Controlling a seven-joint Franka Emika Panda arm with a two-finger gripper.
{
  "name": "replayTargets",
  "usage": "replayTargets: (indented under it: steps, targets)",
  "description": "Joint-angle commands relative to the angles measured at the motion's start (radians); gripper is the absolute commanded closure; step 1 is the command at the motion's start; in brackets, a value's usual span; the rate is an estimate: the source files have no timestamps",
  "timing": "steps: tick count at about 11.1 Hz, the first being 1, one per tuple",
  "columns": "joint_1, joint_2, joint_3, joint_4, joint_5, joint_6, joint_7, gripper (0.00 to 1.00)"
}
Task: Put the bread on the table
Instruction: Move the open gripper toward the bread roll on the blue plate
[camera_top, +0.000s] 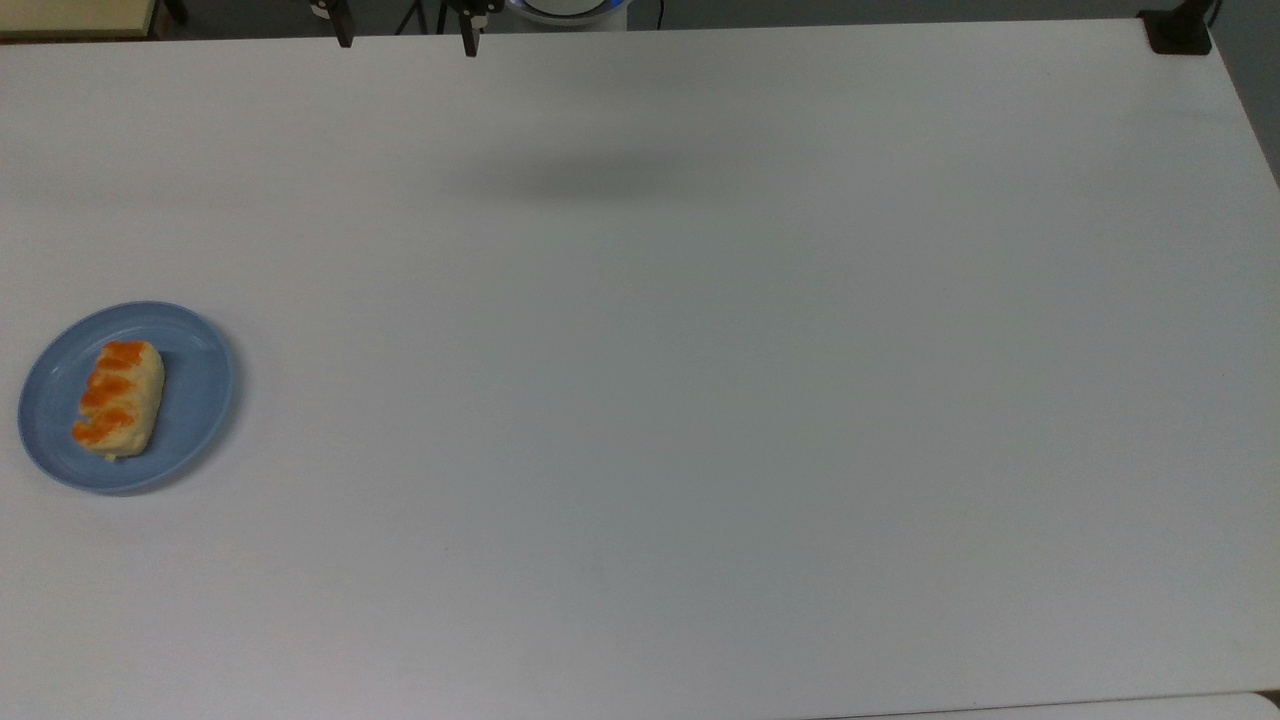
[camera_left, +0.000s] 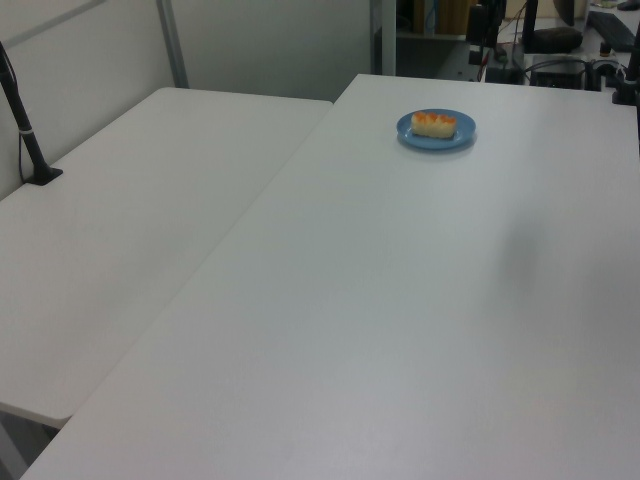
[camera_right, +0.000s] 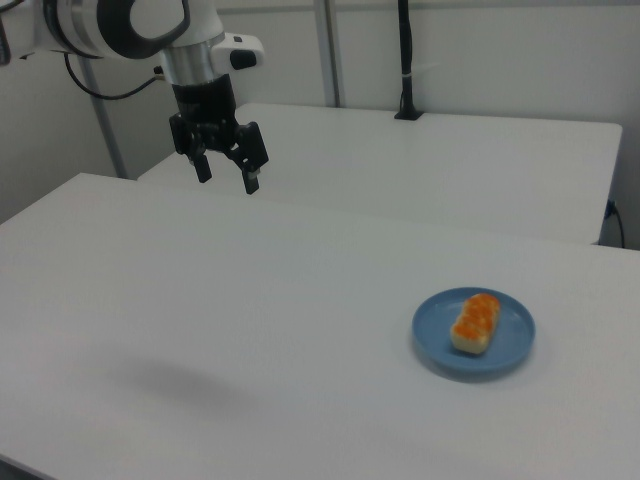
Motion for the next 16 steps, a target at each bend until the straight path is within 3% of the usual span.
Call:
replayTargets:
  steps: [1, 11, 14, 16]
  targets:
    - [-0.001, -0.015, -0.009, -0.016, 0.017, 0.024, -0.024, 0.0]
    - [-0.005, -0.015, -0.009, -0.015, 0.011, 0.015, -0.032, 0.0]
    - [-0.062, -0.011, -0.009, -0.013, 0.003, 0.018, -0.08, 0.0]
    - [-0.114, 0.063, -0.009, 0.046, -0.011, 0.026, -0.106, 0.0]
